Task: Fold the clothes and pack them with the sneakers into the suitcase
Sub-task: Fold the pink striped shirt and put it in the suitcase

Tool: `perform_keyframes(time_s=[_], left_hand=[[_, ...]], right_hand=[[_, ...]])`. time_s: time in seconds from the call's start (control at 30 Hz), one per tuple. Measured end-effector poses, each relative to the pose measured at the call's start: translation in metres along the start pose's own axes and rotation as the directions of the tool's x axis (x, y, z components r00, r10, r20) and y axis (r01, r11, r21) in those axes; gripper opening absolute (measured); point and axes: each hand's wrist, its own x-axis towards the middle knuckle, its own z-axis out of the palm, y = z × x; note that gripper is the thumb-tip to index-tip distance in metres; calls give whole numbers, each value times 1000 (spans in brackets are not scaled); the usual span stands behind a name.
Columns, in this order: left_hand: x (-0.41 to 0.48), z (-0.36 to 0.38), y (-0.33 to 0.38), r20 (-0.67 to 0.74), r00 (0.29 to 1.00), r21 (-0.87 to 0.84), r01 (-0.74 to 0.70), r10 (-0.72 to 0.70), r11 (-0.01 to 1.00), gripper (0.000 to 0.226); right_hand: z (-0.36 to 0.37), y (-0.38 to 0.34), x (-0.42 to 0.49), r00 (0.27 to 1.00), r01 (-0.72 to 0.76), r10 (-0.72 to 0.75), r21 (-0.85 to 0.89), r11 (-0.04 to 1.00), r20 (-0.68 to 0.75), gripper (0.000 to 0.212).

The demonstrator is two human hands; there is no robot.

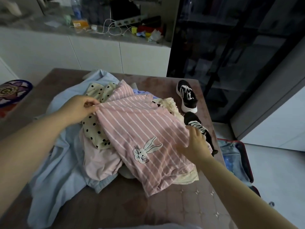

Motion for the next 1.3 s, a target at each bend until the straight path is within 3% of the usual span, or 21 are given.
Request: perform_keyframes(time_s=[0.1,0.2,0.3,0.37,0.4,0.47,0.53,0.6,0.63,0.7,0.77,0.8,0.87,0.9,0.97,1.0,1.03,1.13,1.23,1.3], left_hand=[[-2,-8,48,-97,986,5,-137,136,991,17],[-3,-7,115,-33,914,11,-405,405,914,17],[-7,6,180,3,833,41,-552,553,833,15],[-10,8,207,5,816,-3,-578,578,816,11],[-9,7,212,81,829,-24,-553,553,833,9],[-7,3,205,422,812,131,-495,404,859,10],[-9,5,181,721,687,406,-526,91,747,9],[-14,14,152,803,576,524,-561,-152,641,12],[-15,17,139,812,543,537,-548,-215,641,15],[-9,17,120,820,505,528,-489,-268,695,20],[5,17,108,804,560,474,-399,-201,785,24],[15,21,104,751,653,417,-356,-96,836,23],[32,39,98,500,855,291,-317,139,903,21],[38,50,98,373,903,255,-321,213,912,28],[47,74,95,272,938,292,-294,216,910,53],[50,85,92,277,947,358,-256,160,898,61],[52,94,91,276,955,430,-220,104,875,62],[57,104,80,223,973,476,-157,54,865,31],[61,82,73,193,971,303,-194,139,933,13],[60,55,71,185,953,165,-271,240,948,20]], right_hand=[[-7,-20,-4,992,125,-121,110,986,-39,90],[-21,-64,-12,941,339,-307,330,881,-146,93],[-29,-96,-1,940,342,-269,561,754,-211,103],[-31,-95,12,963,258,-155,603,755,-218,102],[-32,-87,15,973,208,-108,575,791,-203,94],[-31,-63,4,985,162,-123,410,897,-119,66],[-21,-43,-21,956,245,-271,198,949,112,51],[-10,-31,-44,874,327,-368,177,928,318,44],[-6,-28,-47,869,324,-374,199,925,325,40],[-3,-18,-36,944,247,-275,158,956,184,39],[6,5,-13,998,55,-57,51,997,24,55],[11,13,-2,998,-69,69,36,997,-11,70],[27,27,15,982,-190,190,27,981,4,84],[33,28,20,978,-208,208,-17,978,11,78],[37,25,23,981,-196,194,-111,974,-24,43],[35,23,23,984,-175,171,-144,974,-40,21],[28,21,22,987,-158,154,-159,975,-40,13],[-4,24,18,990,-135,139,-171,976,10,27],[-54,30,9,997,-67,70,-132,989,17,35],[-88,33,1,999,-24,27,-101,995,25,36]])
